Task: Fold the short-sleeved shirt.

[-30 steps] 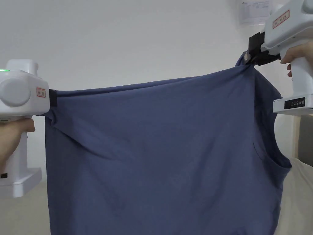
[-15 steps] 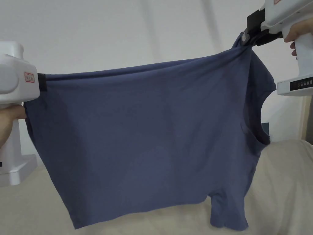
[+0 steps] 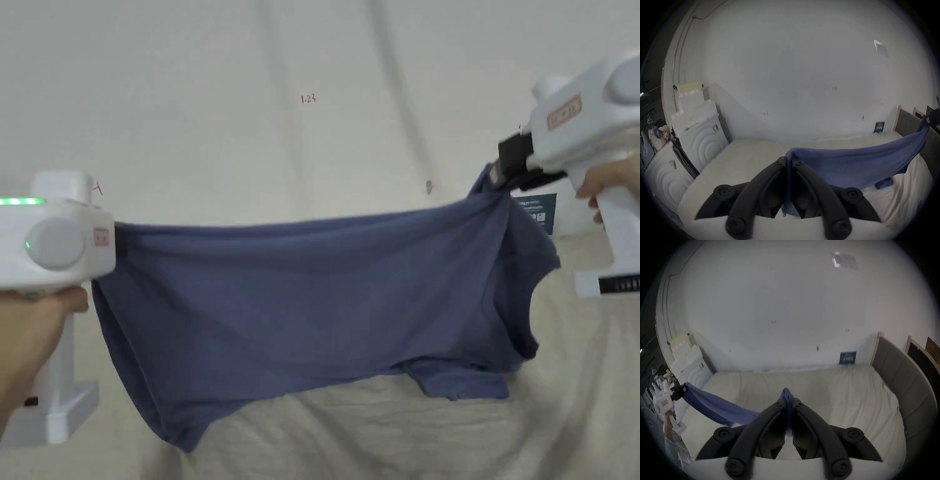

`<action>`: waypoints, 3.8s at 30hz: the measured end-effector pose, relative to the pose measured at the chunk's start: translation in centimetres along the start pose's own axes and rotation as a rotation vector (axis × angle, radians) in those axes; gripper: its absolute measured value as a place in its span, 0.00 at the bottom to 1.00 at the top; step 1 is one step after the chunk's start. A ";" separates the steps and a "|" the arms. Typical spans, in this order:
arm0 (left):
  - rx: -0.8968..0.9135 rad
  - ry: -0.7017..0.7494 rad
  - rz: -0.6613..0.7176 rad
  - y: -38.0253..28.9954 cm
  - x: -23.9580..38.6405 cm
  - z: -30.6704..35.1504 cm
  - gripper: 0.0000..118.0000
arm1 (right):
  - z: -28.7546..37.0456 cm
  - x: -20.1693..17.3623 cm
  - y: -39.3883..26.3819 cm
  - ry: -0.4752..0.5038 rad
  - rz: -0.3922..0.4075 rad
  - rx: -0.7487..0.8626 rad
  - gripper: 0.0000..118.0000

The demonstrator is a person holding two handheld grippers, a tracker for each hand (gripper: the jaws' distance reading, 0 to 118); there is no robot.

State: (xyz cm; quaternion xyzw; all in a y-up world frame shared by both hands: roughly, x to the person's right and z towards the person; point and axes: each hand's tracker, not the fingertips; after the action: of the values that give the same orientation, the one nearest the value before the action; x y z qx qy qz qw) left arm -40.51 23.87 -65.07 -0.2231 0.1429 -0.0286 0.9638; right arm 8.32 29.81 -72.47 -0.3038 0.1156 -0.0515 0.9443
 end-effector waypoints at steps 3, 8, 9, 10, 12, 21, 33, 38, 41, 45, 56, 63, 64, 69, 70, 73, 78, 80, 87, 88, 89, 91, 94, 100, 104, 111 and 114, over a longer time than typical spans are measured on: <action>-0.097 -0.020 0.005 -5.4 0.5 -2.5 0.06 | -4.1 1.8 -5.2 0.011 -0.036 -0.082 0.06; -0.276 -0.067 0.000 -15.7 -0.5 -4.3 0.06 | -6.9 4.0 -13.8 0.063 -0.105 -0.221 0.06; -0.265 -0.066 0.014 -17.6 -0.5 -3.1 0.06 | -7.0 4.2 -15.4 0.065 -0.110 -0.219 0.06; -0.275 -0.079 0.038 -19.1 -1.0 -2.4 0.06 | -6.8 4.4 -16.9 0.063 -0.119 -0.236 0.06; -0.268 -0.115 0.075 -21.2 -1.8 -0.8 0.06 | -4.6 3.7 -20.2 0.101 -0.157 -0.226 0.06; -0.269 -0.109 0.148 -27.4 -4.3 11.5 0.06 | 4.9 3.1 -31.9 0.174 -0.325 -0.159 0.06; -0.312 -0.152 0.111 -34.6 -3.2 25.6 0.06 | 19.5 3.4 -43.3 0.115 -0.286 -0.189 0.06; -0.344 -0.125 0.071 -38.1 -4.3 29.2 0.06 | 22.9 3.7 -47.7 0.111 -0.288 -0.226 0.06; -0.346 -0.128 0.074 -39.0 -4.3 32.1 0.06 | 24.2 4.0 -49.9 0.094 -0.284 -0.249 0.06; -0.360 -0.123 0.035 -41.2 -4.0 33.0 0.06 | 25.2 4.5 -52.2 0.091 -0.296 -0.260 0.06; -0.338 -0.135 0.103 -42.5 -5.7 32.7 0.96 | 25.3 4.2 -51.8 0.027 -0.249 -0.209 0.92; -0.270 -0.199 0.223 -40.2 -6.5 35.8 0.96 | 28.6 2.9 -49.7 0.121 -0.255 -0.102 0.92; -0.274 -0.210 0.212 -40.1 -6.4 36.0 0.95 | 28.9 2.4 -49.5 0.139 -0.239 -0.104 0.91; -0.264 -0.208 0.110 -40.8 -4.9 37.6 0.86 | 30.2 -0.8 -49.9 0.215 -0.125 -0.090 0.75; -0.266 -0.217 0.103 -41.1 -4.6 37.7 0.71 | 29.9 -1.2 -50.3 0.216 -0.113 -0.093 0.54; -0.283 -0.206 0.089 -42.0 -3.5 37.8 0.18 | 28.6 -2.1 -51.7 0.192 -0.103 -0.121 0.05; -0.266 -0.197 0.114 -43.2 -3.4 39.4 0.00 | 28.3 -2.9 -53.9 0.238 -0.108 -0.172 0.00; -0.278 -0.196 0.166 -43.3 -4.1 39.7 0.00 | 28.2 -2.8 -54.4 0.261 -0.121 -0.181 0.00; -0.300 -0.158 0.163 -43.6 -5.6 39.8 0.00 | 27.8 -3.3 -54.9 0.281 -0.126 -0.199 0.00; -0.312 -0.163 0.161 -43.7 -5.8 39.5 0.00 | 27.7 -3.3 -54.8 0.284 -0.126 -0.200 0.00; -0.318 -0.166 0.155 -43.7 -5.4 39.5 0.01 | 27.6 -3.4 -54.7 0.288 -0.124 -0.200 0.00; -0.294 -0.092 0.130 -44.0 -5.4 39.2 0.34 | 27.4 -4.0 -54.5 0.291 -0.116 -0.206 0.00; -0.306 -0.086 0.062 -44.4 -5.9 37.2 0.88 | 27.1 -4.3 -54.5 0.289 -0.105 -0.219 0.00; -0.364 -0.169 0.028 -44.5 -5.9 33.6 0.88 | 25.8 -4.6 -54.6 0.283 -0.119 -0.253 0.00; -0.413 -0.177 0.080 -44.6 -6.7 30.8 0.87 | 25.5 -5.0 -54.5 0.284 -0.118 -0.270 0.00; -0.439 -0.210 0.157 -44.2 -7.2 29.4 0.00 | 25.0 -4.9 -54.2 0.272 -0.136 -0.282 0.00; -0.446 -0.237 0.135 -44.7 -6.3 29.5 0.00 | 25.0 -4.5 -54.1 0.265 -0.159 -0.276 0.00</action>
State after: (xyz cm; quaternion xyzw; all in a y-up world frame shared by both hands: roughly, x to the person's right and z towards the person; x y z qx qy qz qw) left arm -37.69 -3.08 -18.51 -0.4220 0.0463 0.0942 0.9005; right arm 8.70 0.75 -20.24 -0.4288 0.2202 -0.1491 0.8634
